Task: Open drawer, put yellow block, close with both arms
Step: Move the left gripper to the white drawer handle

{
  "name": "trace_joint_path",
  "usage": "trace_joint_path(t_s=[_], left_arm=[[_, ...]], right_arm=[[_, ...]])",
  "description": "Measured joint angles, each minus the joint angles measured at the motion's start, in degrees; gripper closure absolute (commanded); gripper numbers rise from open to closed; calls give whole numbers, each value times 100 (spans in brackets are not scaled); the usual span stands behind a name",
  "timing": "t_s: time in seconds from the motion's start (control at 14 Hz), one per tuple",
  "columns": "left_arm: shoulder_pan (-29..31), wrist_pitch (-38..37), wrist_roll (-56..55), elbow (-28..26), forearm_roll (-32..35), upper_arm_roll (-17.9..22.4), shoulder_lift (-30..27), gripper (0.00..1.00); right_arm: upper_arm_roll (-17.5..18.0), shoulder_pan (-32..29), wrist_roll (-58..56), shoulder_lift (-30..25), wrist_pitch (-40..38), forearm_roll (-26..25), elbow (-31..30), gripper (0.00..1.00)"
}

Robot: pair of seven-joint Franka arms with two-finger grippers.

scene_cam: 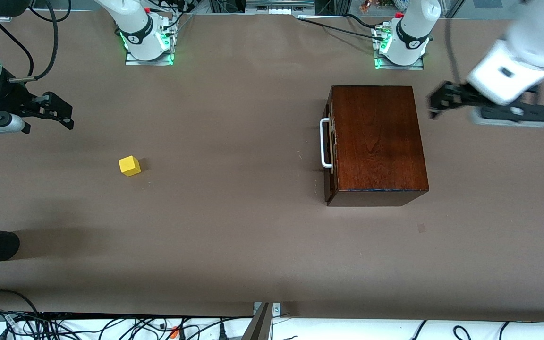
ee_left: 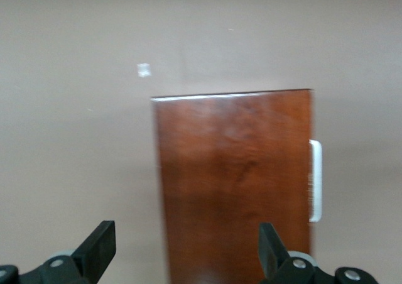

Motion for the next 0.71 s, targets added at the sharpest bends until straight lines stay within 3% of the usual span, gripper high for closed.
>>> trace_joint_path(t_s=[0.36,0.71], left_arm=[[-210,4,-1832,-12,247,-1366,175,0],[-1262,70,-3075,26,974,-1571,838,0]], right_arm=[[-43,-16,0,22,-12,0,0,0],[-152,-57,0,49,-13,0,0,0]])
